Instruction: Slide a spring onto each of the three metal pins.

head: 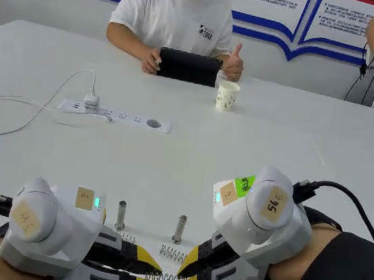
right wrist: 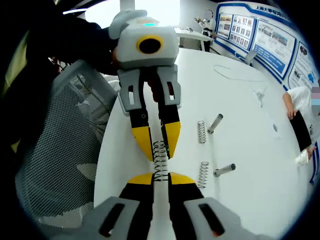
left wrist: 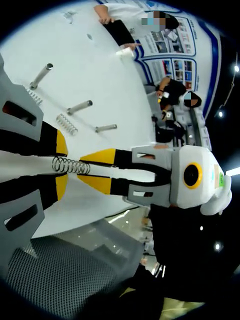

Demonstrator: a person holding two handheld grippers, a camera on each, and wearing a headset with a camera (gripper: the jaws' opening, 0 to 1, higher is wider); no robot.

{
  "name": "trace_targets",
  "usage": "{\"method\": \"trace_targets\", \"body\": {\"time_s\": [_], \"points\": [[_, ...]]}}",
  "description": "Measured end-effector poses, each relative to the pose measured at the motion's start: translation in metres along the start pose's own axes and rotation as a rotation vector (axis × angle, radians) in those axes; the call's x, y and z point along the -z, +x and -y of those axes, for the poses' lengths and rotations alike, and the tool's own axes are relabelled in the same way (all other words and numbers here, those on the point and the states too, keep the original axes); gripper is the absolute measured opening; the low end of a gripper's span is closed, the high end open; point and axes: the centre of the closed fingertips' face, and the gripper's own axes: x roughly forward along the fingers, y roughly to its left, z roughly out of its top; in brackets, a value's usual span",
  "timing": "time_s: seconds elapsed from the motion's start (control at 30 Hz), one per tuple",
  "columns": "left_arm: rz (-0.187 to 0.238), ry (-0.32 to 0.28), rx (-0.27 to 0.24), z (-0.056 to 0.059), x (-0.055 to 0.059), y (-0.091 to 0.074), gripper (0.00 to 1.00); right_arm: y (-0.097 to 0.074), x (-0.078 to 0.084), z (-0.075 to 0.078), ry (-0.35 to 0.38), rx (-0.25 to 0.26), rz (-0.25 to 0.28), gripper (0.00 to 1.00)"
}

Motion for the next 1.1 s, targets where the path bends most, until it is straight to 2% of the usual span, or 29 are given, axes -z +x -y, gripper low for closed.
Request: {"method": "trace_targets", "body": {"time_s": [0.27,0.43,0.73,0.9,1.1], "points": [[-0.001,0.019,0.008,0.002,0.001,0.000,0.11,0.000,0.001,0.000,0.006,-0.002,0.003,0.12],[0.015,0.025,0.013,0.004,-0.003,0.000,0.10,0.002,0.002,0.000,0.020,-0.004,0.011,0.16],[0.034,0.023,0.009,0.004,-0.007,-0.001,0.10,0.003,0.007,-0.001,0.030,-0.003,0.008,0.12],[0.030,0.020,0.010,0.004,-0.006,0.000,0.10,0.000,0.004,0.000,0.039,0.002,0.022,0.12],[0.025,0.014,0.005,0.003,-0.004,0.000,0.10,-0.010,-0.012,0.003,0.056,0.004,0.075,0.12]]}}
